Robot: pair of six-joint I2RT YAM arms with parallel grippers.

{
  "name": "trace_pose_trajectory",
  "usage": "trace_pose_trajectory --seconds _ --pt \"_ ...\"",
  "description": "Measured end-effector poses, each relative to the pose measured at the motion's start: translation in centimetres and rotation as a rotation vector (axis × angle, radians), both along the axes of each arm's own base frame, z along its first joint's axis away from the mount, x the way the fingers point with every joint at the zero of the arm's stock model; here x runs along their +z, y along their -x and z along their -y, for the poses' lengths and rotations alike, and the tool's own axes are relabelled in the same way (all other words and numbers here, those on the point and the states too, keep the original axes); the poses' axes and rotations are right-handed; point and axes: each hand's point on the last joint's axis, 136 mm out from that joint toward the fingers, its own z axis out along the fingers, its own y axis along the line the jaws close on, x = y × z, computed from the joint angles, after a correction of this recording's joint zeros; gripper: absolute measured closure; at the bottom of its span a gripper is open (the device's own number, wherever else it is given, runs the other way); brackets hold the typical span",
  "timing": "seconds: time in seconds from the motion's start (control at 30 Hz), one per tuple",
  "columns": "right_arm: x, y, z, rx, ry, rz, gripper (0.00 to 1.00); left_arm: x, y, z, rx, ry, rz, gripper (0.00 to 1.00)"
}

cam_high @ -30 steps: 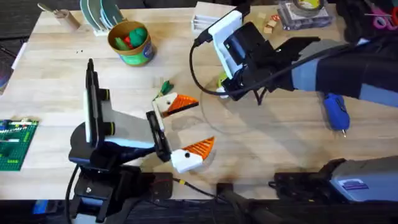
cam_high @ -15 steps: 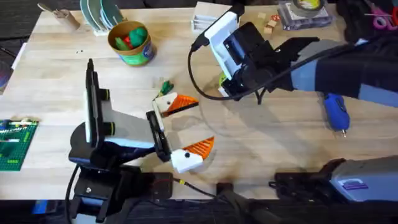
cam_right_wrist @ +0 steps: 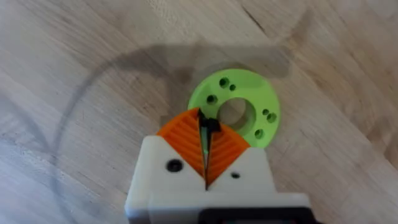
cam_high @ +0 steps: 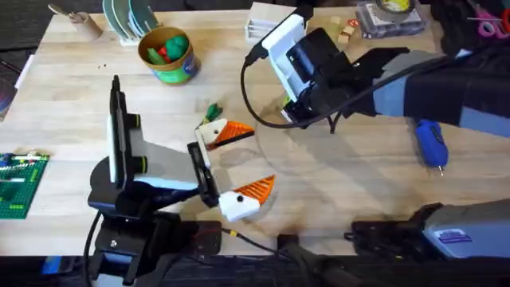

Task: Pick up the gripper from the table and insert it into the empty holder that is missing its gripper. Then pick up a screw, insert it into the mounting hole, and use the screwdriver to tighten it. Finally, clean up the table by picking up the vegetable and placing it into the bucket.

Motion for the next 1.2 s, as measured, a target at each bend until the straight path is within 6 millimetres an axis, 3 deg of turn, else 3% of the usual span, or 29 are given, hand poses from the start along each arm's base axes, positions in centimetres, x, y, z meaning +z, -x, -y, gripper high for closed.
trace_pose_trajectory --seconds 0.3,0.4,0.43,0.47,0.77,0.9,1.2 --pt "0.2 0.5 0.3 0.000 0.018 -0.025 0.994 0.0 0.0 0.0 0.000 0.000 0.000 0.008" --pt "1.2 0.8 0.6 0.000 0.028 -0.038 0.994 0.0 0.0 0.0 0.000 0.000 0.000 0.008" --pt "1.8 0.9 0.6 0.000 0.027 -0.038 0.994 0.0 0.0 0.0 0.000 0.000 0.000 0.008" --pt "4.0 0.7 0.5 0.000 0.017 -0.024 0.994 0.0 0.0 0.0 0.000 0.000 0.000 0.008" --pt "9.7 2.2 0.9 0.016 0.053 -0.080 0.994 0.0 0.0 0.0 0.000 -0.001 0.002 0.008" --pt "12.9 3.1 -0.7 0.083 0.034 -0.072 0.994 0.0 0.0 0.0 0.000 -0.001 0.002 0.008" --pt "18.6 6.6 -7.7 0.304 -0.100 0.003 0.994 0.0 0.0 0.0 0.000 -0.001 0.002 0.008"
